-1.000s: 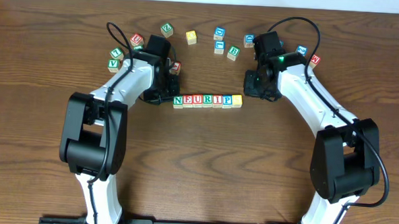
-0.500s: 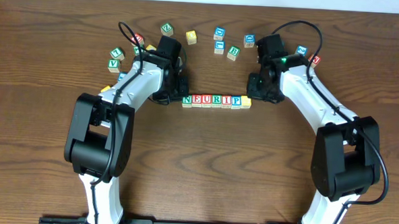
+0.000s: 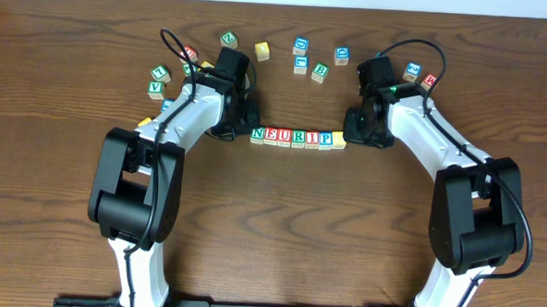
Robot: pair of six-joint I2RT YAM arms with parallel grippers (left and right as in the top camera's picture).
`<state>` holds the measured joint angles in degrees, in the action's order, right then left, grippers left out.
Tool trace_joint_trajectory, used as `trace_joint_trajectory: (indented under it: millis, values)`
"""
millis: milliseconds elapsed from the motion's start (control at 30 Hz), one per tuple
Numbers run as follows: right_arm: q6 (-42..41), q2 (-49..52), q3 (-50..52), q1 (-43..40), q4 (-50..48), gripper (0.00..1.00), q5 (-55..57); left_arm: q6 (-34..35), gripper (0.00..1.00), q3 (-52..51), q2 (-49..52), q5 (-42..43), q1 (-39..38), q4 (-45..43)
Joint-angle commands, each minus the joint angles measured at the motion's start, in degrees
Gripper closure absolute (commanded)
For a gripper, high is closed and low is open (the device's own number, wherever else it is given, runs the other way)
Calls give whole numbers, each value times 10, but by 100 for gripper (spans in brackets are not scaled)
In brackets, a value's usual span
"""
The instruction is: Spell out NEURIPS
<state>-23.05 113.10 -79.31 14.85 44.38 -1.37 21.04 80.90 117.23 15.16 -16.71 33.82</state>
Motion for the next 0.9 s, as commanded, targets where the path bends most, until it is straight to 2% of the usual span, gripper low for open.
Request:
trace_joint_trajectory:
  millis: [0,867]
  values:
    - [-7,5,10,-2,-5,93,-4,10,92,-4,0,7,-8,0]
    - [-12,5,30,4,-45,93,-49,16,92,-4,0,7,-28,-1]
